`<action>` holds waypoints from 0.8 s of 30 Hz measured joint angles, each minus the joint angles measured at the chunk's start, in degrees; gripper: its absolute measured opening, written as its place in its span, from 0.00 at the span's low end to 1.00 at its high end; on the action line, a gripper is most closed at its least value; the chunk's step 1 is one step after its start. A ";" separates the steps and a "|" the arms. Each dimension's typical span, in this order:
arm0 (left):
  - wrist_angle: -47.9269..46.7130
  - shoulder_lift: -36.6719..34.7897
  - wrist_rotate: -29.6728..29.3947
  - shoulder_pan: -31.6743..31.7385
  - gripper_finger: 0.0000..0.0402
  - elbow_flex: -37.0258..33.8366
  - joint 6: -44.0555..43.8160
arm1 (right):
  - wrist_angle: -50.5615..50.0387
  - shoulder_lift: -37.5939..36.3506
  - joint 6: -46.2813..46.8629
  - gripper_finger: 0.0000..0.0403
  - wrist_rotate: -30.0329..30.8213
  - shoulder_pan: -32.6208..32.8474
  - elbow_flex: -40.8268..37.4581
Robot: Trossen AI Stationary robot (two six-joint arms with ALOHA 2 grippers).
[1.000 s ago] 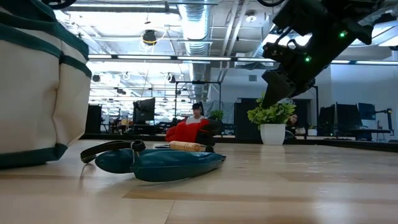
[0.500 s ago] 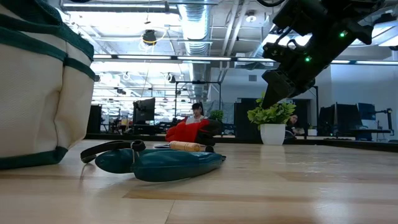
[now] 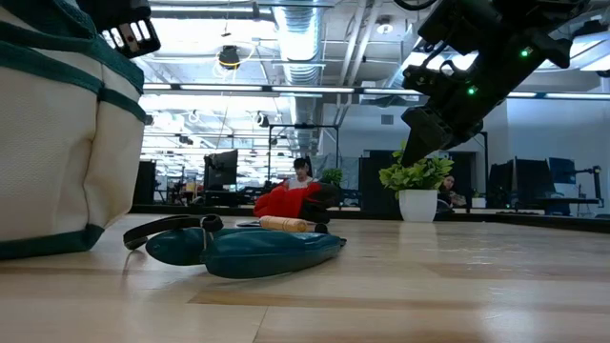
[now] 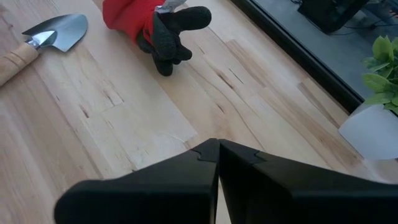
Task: Pick & Place Garden tools in Gardening bag
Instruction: Move the green gardening bag to the middle left of the table
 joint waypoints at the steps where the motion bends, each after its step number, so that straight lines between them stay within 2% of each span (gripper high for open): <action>1: 0.03 -0.58 -0.45 0.04 0.30 0.00 0.52 | 0.00 0.00 0.00 0.00 -0.04 0.11 0.00; 5: -0.05 -3.56 -7.75 -1.13 0.18 0.00 5.97 | -0.01 0.00 -0.02 0.00 -0.06 1.25 0.00; 10: -0.17 -8.25 -21.87 -5.26 0.02 0.02 12.32 | 0.12 0.00 -0.03 0.00 -0.60 2.96 0.00; 15: -1.43 -12.22 -31.83 -11.86 0.01 0.02 13.68 | 2.12 0.00 -0.07 0.00 -7.57 3.86 0.00; 20: -1.28 -14.05 -42.17 -18.34 0.00 -2.51 10.84 | 6.22 0.00 -2.72 0.00 -10.11 5.35 0.02; 24: -1.35 -15.06 -45.27 -21.95 0.00 -6.15 6.47 | 12.30 0.00 -7.04 0.00 -13.94 7.30 0.02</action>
